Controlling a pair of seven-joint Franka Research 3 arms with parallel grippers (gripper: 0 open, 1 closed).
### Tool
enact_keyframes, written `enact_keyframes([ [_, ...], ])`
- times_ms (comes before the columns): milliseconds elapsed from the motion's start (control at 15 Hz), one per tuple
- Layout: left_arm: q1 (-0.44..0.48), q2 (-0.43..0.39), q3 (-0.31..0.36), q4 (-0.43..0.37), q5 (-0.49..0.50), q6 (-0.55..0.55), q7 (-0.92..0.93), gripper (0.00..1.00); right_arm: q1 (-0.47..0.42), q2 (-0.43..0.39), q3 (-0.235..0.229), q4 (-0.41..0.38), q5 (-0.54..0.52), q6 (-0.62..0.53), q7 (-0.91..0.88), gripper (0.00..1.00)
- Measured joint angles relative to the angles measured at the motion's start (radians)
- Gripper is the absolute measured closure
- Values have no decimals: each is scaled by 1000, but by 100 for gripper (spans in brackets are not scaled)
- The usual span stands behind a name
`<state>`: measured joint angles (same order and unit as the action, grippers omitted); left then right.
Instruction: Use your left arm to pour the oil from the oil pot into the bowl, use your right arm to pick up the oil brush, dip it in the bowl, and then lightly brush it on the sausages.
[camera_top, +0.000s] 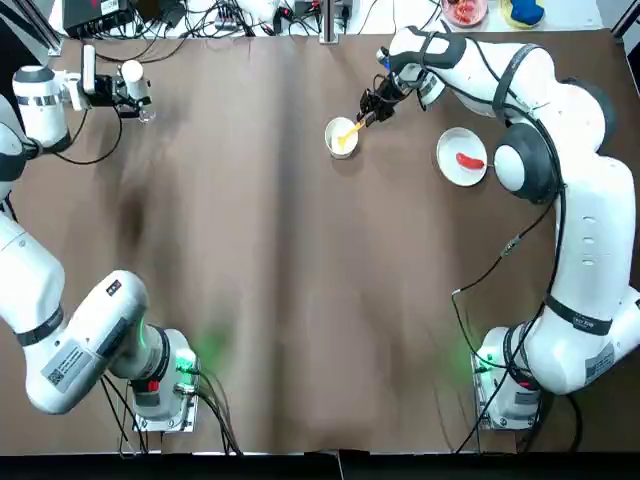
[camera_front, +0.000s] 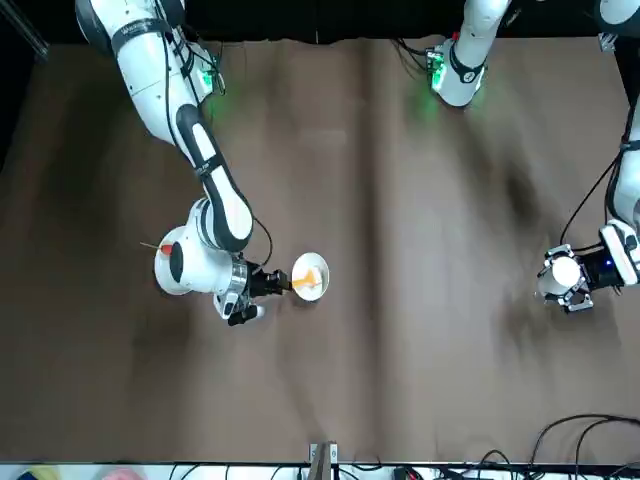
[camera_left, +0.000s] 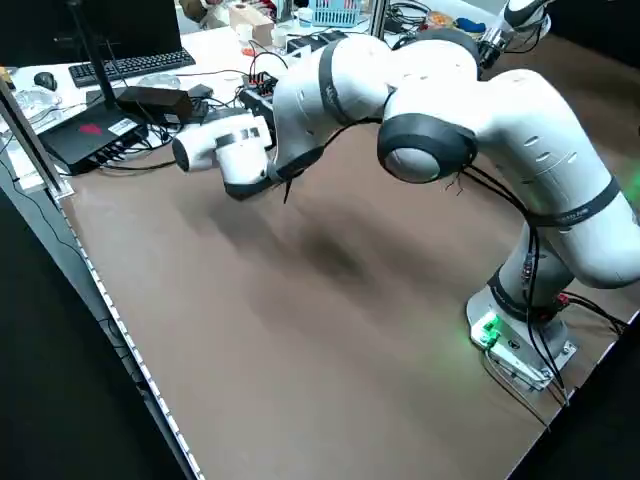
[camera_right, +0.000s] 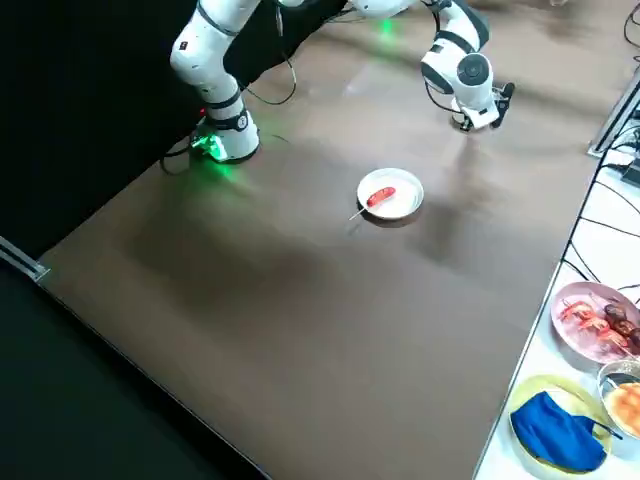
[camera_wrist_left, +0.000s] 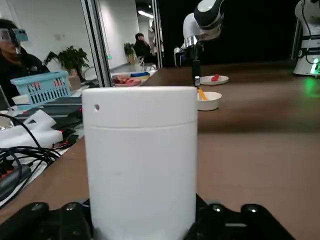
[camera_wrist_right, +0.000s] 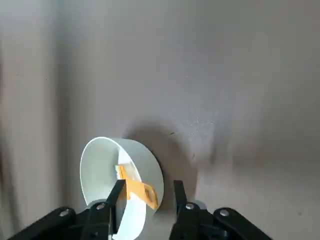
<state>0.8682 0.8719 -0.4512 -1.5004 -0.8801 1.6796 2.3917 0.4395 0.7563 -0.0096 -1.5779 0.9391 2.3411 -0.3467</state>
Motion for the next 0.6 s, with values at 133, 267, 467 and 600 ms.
enact_keyframes([
  [133, 0, 24, 8, 0, -9, 5, 44, 47, 0, 1, 5, 0, 3, -2, 0, 68],
  [267, 1, 30, 14, 0, -9, 7, 49, 47, 0, 2, 10, 0, 8, -3, 0, 68],
  [467, 1, 36, 42, 0, -24, 7, 50, 47, 1, 5, 18, 0, 17, -3, -1, 72],
  [600, 1, 41, 61, 0, -44, 6, 50, 47, 1, 6, 18, 0, 18, -3, -1, 75],
])
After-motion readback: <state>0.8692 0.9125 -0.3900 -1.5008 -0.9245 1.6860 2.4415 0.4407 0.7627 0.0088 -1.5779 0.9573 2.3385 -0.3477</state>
